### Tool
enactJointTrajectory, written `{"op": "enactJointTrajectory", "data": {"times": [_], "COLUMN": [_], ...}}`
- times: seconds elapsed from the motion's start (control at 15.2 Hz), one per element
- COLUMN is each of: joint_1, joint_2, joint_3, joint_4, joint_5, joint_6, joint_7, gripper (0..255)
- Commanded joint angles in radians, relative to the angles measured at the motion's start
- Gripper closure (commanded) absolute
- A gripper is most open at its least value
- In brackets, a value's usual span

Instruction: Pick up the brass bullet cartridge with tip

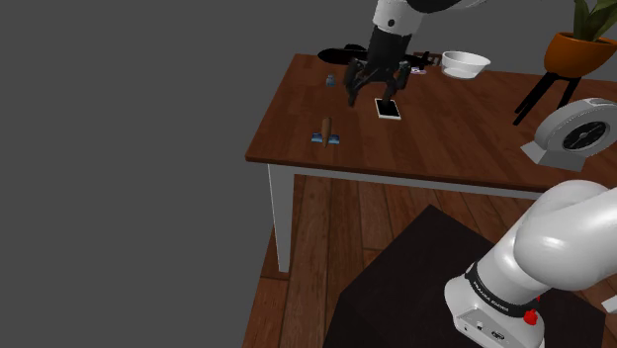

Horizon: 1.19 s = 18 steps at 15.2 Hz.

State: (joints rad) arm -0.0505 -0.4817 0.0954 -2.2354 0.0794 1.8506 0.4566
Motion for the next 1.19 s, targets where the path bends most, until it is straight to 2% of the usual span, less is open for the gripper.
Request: {"op": "enactJointTrajectory", "data": {"times": [0.0, 0.33, 0.66, 1.12], "joint_1": [-0.015, -0.045, -0.056, -0.055], "joint_2": [0.08, 0.282, 0.475, 0.503], "joint_3": [0.03, 0.087, 0.108, 0.107], "joint_4": [0.033, 0.132, 0.252, 0.188], "joint_5": [-0.012, -0.065, -0.129, -0.137], "joint_6": [0.032, 0.089, 0.111, 0.201], "joint_7": [0.082, 0.28, 0.459, 0.468], "gripper": [0, 0, 0, 0]}}
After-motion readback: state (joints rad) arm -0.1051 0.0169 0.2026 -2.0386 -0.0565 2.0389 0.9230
